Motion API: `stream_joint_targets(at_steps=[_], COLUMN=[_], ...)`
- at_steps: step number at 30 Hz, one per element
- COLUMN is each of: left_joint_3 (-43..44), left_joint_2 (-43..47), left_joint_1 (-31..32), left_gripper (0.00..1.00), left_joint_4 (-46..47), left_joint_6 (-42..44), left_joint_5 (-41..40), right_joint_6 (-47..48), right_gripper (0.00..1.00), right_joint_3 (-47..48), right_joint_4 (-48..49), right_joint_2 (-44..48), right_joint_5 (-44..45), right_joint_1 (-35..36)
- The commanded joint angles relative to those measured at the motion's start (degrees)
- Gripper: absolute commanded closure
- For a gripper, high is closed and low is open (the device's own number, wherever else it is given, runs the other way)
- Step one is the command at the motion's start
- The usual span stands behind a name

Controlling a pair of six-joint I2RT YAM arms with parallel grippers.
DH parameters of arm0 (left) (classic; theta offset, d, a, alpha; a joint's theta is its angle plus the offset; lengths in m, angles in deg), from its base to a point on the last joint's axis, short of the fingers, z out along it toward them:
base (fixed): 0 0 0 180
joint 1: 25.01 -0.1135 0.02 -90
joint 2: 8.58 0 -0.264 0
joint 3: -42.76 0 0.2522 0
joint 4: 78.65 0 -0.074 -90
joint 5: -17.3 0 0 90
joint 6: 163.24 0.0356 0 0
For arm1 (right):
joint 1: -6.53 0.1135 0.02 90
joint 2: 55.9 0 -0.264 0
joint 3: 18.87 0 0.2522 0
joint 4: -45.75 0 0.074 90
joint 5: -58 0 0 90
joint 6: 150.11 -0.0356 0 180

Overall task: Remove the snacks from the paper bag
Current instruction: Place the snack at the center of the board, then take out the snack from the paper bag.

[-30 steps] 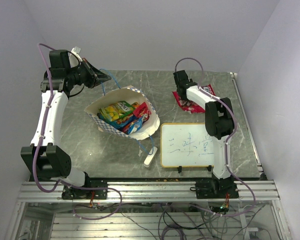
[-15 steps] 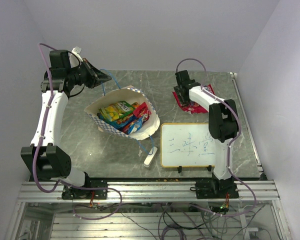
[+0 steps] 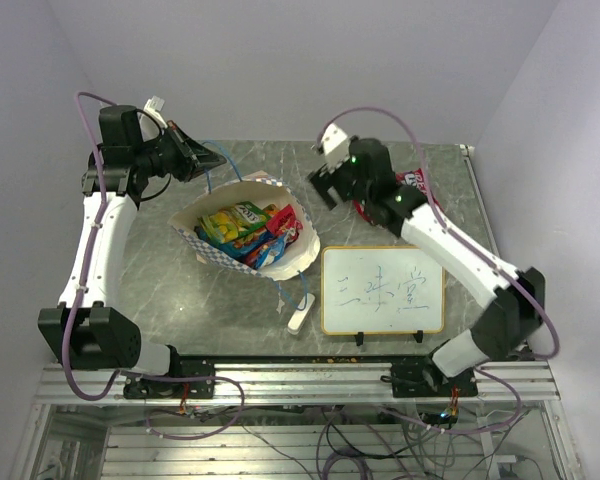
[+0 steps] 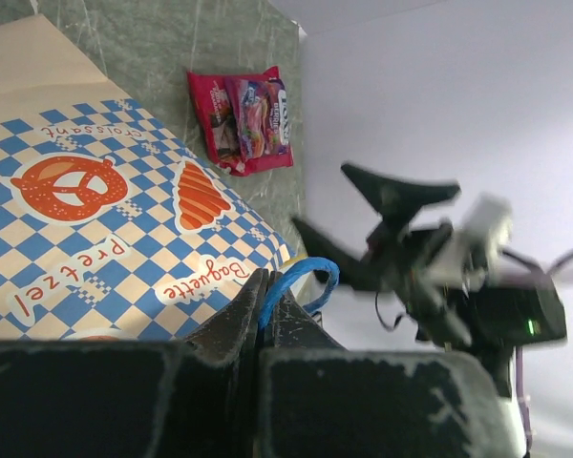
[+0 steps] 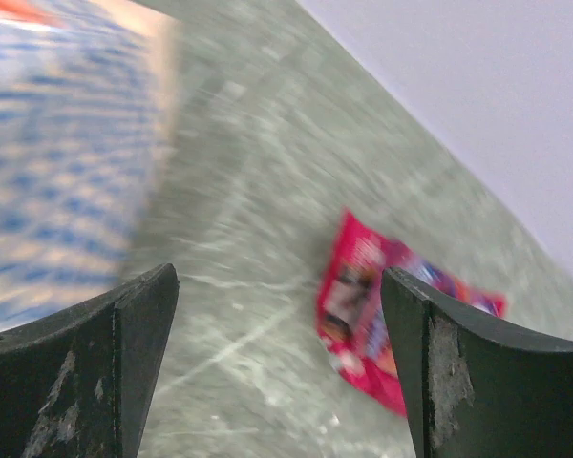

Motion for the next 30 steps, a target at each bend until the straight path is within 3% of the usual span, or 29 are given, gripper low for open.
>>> stream_joint_targets(at_steps=[1, 3, 7, 13, 16, 27, 30], left_joint_3=[-0.5, -0.65, -0.88, -3.43, -4.67, -9.09, -8.5], left_joint_2=[1.94, 2.02, 2.22, 4.22, 5.72, 10.2, 10.39], left_joint_1=[0.34, 0.36, 0.34, 0.35, 0.51, 2.51, 2.67], left_gripper=[0.93, 0.93, 0.93, 0.93, 0.93, 0.93, 0.93], left_joint_4=[2.47, 2.88, 4.7, 10.11, 11.84, 12.46, 11.03], left_joint_6=[-0.7, -1.07, -1.98, -4.56, -5.16, -4.73, -3.67], left_joint_5=[1.06, 1.05, 1.53, 3.04, 2.99, 1.73, 1.92], right_joint_6=[9.13, 11.17, 12.65, 18.64, 20.42, 31.11, 30.03], right_gripper=[0.14, 0.17, 0.2, 0.32, 0.33, 0.31, 0.3], right_joint_3=[-7.88, -10.47, -13.76, -13.39, -12.47, -4.24, -4.55], right_joint_4=[11.73, 14.79, 20.02, 24.18, 26.13, 21.86, 25.55], right_joint_2=[9.91, 13.07, 14.87, 6.95, 2.45, -14.69, -16.69], right_joint_5=[-17.23, -25.32, -33.15, -37.94, -39.84, -31.44, -29.27], right_joint_1=[6.49, 8.13, 11.55, 16.84, 18.14, 20.76, 20.28])
